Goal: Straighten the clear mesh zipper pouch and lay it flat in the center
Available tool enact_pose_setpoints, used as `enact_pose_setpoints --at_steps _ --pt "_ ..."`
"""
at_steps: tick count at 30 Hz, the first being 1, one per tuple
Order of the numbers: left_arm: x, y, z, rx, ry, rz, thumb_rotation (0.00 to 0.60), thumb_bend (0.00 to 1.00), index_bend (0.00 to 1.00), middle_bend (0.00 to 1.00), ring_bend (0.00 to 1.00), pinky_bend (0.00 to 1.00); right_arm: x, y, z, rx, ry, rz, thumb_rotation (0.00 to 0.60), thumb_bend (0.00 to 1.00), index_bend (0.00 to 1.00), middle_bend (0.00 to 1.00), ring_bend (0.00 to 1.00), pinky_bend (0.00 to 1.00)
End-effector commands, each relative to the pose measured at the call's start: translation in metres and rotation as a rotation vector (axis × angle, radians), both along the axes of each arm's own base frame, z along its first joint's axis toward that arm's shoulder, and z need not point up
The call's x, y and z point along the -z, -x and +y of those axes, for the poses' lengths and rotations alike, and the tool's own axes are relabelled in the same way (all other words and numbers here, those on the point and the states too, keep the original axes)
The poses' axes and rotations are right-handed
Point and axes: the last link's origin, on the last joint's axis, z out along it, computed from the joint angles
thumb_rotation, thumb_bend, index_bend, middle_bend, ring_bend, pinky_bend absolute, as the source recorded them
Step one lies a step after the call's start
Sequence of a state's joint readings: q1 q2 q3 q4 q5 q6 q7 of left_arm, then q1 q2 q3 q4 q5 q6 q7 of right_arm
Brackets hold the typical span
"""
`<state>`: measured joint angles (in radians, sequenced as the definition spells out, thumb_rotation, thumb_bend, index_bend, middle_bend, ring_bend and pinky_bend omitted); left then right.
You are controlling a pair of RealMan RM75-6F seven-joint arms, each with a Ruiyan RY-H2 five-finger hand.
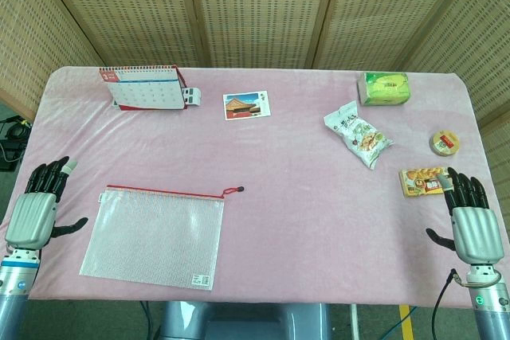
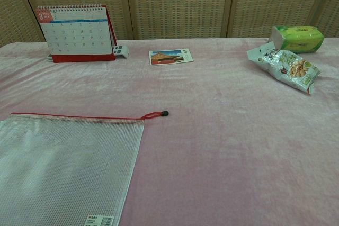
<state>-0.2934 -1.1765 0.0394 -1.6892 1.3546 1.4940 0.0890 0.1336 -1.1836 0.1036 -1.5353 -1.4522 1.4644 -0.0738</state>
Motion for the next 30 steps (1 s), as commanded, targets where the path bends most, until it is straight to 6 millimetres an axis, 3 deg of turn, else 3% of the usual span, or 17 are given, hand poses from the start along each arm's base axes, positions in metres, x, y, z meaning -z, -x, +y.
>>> enact_pose_setpoints --at_steps 1,8,11,12,14,16,17,20,23,30 --pt "0.0 0.001 0.0 0.0 0.002 0.003 0.6 0.0 0.0 0.0 0.0 0.0 0.0 0.0 0.0 -0.001 -0.002 0.002 0.6 0.0 0.01 0.0 0.0 0.0" --pt "0.004 -0.003 0.001 0.011 0.014 0.005 0.6 0.0 0.0 0.0 0.0 0.0 0.001 0.001 0.0 0.008 -0.011 0.003 0.6 0.0 0.01 0.0 0.0 0.0" --pt "0.016 -0.022 0.015 0.059 0.068 0.015 0.6 0.0 0.0 0.01 0.01 0.02 0.0 0.002 -0.001 0.011 -0.012 -0.002 0.6 0.0 0.01 0.0 0.0 0.0" --pt "0.02 -0.03 0.022 0.083 0.075 0.024 0.6 0.0 0.0 0.06 0.05 0.07 0.0 0.001 -0.002 0.011 -0.012 -0.002 0.6 0.0 0.01 0.0 0.0 0.0" --pt "0.036 -0.06 0.046 0.15 0.117 0.037 0.6 0.0 0.0 0.38 0.33 0.4 0.0 0.001 -0.003 0.009 -0.014 -0.005 0.6 0.0 0.01 0.0 0.0 0.0" --pt "0.052 -0.087 0.067 0.184 0.166 0.051 0.6 0.0 0.01 0.64 0.58 0.66 0.001 0.0 -0.003 0.009 -0.017 -0.006 0.6 0.0 0.01 0.0 0.0 0.0" --pt "0.058 -0.098 0.075 0.199 0.18 0.066 0.6 0.0 0.04 0.73 0.66 0.76 0.002 0.0 -0.003 0.009 -0.018 -0.004 0.6 0.0 0.01 0.0 0.0 0.0" --pt "0.083 -0.131 0.1 0.214 0.231 0.088 0.6 0.0 0.15 0.88 0.81 0.95 0.002 0.0 -0.004 0.012 -0.018 0.0 0.6 0.0 0.01 0.0 0.0 0.0" --pt "0.11 -0.163 0.118 0.209 0.31 0.064 0.6 0.0 0.23 0.95 0.88 1.0 0.003 0.001 -0.005 0.018 -0.021 0.001 0.6 0.0 0.01 0.0 0.0 0.0" --pt "0.165 -0.215 0.136 0.187 0.44 0.055 0.6 0.01 0.38 1.0 0.92 1.0 0.006 0.005 -0.007 0.039 -0.034 0.01 0.6 0.0 0.01 0.0 0.0 0.0"
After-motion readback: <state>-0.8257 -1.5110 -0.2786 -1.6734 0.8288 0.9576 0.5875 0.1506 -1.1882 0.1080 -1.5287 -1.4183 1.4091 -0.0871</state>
